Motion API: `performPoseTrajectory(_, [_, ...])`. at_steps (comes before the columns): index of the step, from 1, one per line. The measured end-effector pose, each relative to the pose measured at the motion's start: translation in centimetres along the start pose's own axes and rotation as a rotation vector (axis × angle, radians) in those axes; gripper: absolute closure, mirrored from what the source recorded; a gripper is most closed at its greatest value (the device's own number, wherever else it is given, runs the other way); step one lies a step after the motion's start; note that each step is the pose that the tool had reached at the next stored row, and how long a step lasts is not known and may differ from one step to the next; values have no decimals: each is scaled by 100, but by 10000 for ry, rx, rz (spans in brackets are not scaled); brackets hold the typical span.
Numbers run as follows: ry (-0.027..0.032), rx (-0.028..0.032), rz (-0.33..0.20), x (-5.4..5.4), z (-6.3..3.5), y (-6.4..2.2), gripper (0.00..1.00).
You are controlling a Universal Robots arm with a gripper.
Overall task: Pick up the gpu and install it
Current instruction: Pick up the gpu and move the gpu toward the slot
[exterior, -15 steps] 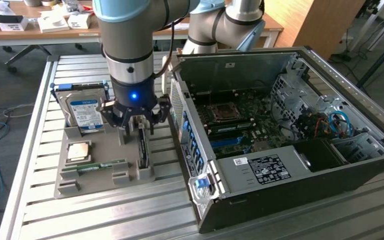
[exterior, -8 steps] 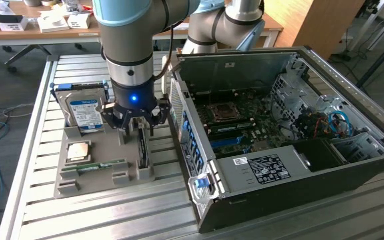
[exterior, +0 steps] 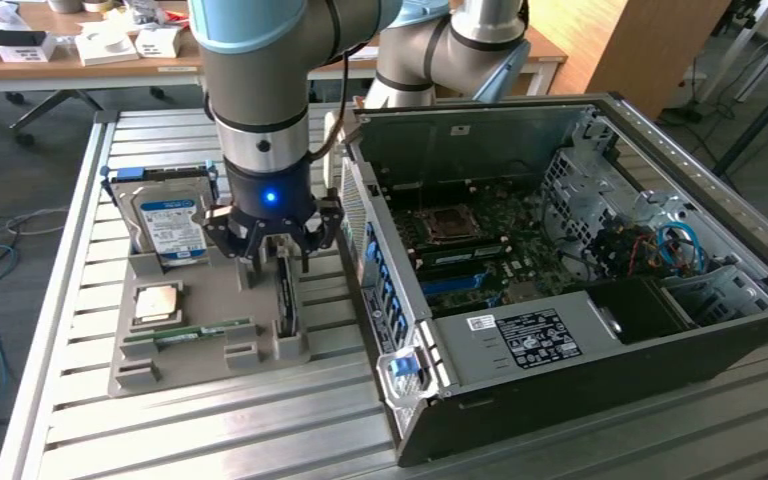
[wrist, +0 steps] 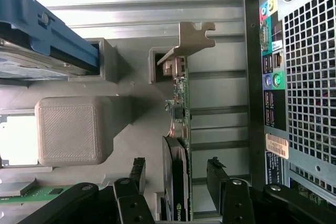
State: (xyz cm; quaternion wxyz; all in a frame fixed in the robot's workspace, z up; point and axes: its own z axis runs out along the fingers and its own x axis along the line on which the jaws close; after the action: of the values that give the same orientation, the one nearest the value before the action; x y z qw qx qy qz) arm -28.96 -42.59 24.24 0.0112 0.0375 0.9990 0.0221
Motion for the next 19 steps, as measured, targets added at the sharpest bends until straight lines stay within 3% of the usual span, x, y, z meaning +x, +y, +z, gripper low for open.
performPoseTrajectory(2, [0,0,-2,-2,-1,-10,41])
performPoseTrajectory(6, [-1,-1,-1,-11,11,-115,41])
performPoseTrajectory(19, [-1,0,-1,-26,57,-117,41])
